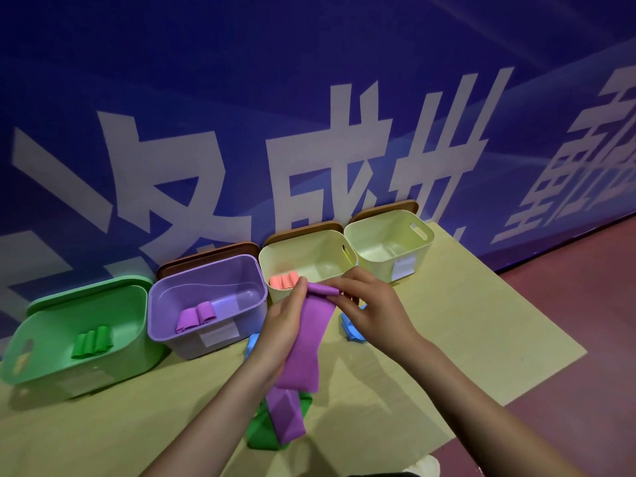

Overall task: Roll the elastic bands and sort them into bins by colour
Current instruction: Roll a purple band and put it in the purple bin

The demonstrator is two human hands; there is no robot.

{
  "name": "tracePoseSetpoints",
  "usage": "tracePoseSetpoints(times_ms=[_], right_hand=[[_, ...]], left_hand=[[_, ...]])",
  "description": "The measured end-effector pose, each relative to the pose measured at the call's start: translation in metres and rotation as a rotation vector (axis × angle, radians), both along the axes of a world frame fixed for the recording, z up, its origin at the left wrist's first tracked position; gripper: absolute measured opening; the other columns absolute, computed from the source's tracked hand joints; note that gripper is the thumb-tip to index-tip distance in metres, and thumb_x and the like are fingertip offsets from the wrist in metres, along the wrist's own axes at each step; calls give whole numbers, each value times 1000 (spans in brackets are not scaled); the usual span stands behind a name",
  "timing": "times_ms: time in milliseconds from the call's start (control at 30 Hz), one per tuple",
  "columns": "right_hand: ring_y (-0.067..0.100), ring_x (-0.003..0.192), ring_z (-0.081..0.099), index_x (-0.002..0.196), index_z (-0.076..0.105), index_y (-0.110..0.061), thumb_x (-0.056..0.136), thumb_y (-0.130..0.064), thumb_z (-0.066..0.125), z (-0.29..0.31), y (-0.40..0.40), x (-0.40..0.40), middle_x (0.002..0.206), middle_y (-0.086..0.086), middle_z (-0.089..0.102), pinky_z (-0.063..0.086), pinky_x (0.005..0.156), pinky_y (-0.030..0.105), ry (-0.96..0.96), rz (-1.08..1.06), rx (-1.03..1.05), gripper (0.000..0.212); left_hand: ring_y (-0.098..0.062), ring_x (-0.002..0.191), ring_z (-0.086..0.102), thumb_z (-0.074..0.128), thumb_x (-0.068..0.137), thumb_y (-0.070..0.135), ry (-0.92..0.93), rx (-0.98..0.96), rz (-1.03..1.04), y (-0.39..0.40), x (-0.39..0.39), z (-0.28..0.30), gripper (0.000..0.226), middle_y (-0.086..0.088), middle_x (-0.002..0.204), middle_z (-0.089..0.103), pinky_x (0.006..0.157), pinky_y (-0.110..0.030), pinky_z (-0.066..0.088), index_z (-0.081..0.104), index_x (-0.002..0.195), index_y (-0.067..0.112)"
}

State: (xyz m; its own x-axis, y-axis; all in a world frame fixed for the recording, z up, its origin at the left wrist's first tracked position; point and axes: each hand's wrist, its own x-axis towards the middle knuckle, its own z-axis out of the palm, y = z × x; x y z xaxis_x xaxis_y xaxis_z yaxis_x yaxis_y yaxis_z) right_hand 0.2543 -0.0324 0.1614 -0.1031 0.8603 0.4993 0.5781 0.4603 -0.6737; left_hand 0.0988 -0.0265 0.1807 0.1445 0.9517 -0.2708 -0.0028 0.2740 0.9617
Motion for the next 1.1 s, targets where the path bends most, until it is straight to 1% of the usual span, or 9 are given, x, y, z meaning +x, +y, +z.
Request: tracePoseSetpoints(times_ms=[67,167,333,433,600,700,800,933,1100], right_hand=[[12,78,55,115,70,-15,92,-20,54,-3,1,1,89,3,59,45,69,23,-152,-11,105,28],[17,89,56,118,66,-13,91,-18,49,-5,3,3,97,3,59,46,73,26,-247,22,129,33],[12,97,59,122,63,-23,81,-18,49,-2,-5,2,106,-1,62,45,76,20,270,86,-404,43],[11,80,60,112,66,-16,86,-31,50,4,-9,-3,83,-9,66,46,67,22,489,125,-583,34],[9,57,53,90,67,-12,91,-15,62,6,-9,-12,63,1,57,44,58,22,582,118,-555,5],[11,59,52,83,63,-15,87,-3,65,2,-8,-12,66,3,55,43,60,22,545,64,-495,12],[9,59,44,76,58,-19,84,-10,67,0,-11,-15,64,-3,50,38,56,20,432,34,-400,15],[6,61,46,78,58,-28,81,-20,62,-2,-14,-17,66,-13,53,39,59,23,319,13,-269,10],[10,65,51,86,62,-28,81,-21,62,-4,-11,-16,75,-2,60,44,61,28,232,-60,-166,8]], left_hand=[[-3,49,57,42,97,47,-8,33,-11,-1,2,3,40,13,51,61,50,-18,43,70,77,26],[1,45,55,46,99,35,-54,40,-12,-1,2,1,32,13,50,61,48,-16,40,69,82,23],[-2,64,64,49,98,30,-57,100,18,3,-7,-10,22,7,78,72,57,-14,46,70,94,24],[-5,64,60,48,98,29,-10,136,9,1,-4,-13,22,4,78,69,59,-18,45,69,94,23],[-6,62,55,47,99,27,38,162,-9,0,1,-17,23,7,70,65,58,-20,42,66,91,18],[-5,57,49,47,99,23,102,219,-31,0,2,-21,23,6,65,59,54,-17,38,64,90,12],[-11,64,48,46,99,27,207,276,-68,1,0,-28,29,-7,73,56,57,-21,37,62,93,4],[-15,70,51,47,98,31,237,278,-65,0,-1,-28,28,-8,76,58,62,-27,38,65,93,10],[-11,59,57,49,96,39,17,-12,-38,-6,0,-18,30,3,64,64,54,-21,43,69,87,18]])
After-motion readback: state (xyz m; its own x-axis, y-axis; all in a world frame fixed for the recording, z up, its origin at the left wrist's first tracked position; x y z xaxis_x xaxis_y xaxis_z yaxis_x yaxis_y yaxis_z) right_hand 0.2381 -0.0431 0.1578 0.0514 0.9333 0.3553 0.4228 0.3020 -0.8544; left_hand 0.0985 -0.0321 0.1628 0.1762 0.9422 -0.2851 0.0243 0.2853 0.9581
